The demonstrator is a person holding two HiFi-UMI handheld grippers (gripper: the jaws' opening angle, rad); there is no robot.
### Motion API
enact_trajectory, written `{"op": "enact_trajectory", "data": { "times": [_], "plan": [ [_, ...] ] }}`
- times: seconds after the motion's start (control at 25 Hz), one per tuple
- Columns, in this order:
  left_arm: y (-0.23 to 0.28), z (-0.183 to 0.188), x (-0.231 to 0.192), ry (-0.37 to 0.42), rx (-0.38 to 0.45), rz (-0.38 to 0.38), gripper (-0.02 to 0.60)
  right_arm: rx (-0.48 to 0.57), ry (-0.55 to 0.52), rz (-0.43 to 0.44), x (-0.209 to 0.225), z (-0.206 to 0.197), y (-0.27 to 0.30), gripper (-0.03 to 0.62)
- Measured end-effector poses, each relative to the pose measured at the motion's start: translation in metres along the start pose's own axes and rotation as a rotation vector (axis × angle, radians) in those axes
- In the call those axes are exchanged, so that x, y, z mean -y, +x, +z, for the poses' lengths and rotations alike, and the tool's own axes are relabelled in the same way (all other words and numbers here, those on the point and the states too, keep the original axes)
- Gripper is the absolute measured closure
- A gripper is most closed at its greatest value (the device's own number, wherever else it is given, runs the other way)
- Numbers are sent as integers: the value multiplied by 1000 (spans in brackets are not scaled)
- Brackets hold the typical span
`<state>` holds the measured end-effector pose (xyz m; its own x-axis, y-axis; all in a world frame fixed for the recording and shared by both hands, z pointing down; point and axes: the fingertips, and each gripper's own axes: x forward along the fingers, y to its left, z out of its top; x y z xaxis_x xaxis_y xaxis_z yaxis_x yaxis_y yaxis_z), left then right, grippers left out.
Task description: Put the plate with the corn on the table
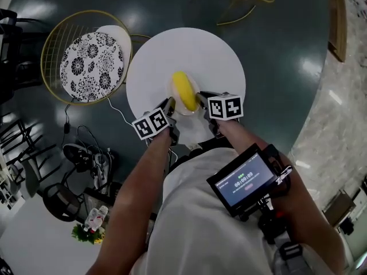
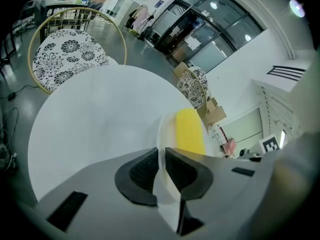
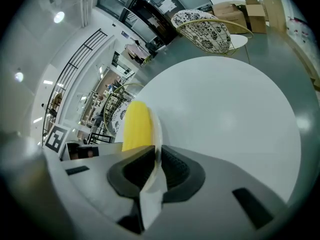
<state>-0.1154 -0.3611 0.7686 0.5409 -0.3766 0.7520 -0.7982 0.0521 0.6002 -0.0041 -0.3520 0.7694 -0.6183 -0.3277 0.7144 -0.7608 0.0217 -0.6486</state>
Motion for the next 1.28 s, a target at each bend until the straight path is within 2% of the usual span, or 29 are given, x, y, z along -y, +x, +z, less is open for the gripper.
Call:
{"op": "enact_trajectory", "data": {
  "times": [0.48, 0.72, 0.96, 1.28],
  "plan": [
    [12, 4, -8, 72, -42, 123, 543, -38, -49, -60, 4, 3, 11, 546],
    [10, 4, -6, 140, -52, 156, 534, -55, -150, -101, -1, 2, 12, 546],
    [13, 7, -4, 143, -36, 140, 531, -35, -144, -96, 1, 7, 15, 545],
    [-8, 11, -10, 149, 51, 109, 531, 64, -108, -101, 6, 22, 0, 545]
  ]
}}
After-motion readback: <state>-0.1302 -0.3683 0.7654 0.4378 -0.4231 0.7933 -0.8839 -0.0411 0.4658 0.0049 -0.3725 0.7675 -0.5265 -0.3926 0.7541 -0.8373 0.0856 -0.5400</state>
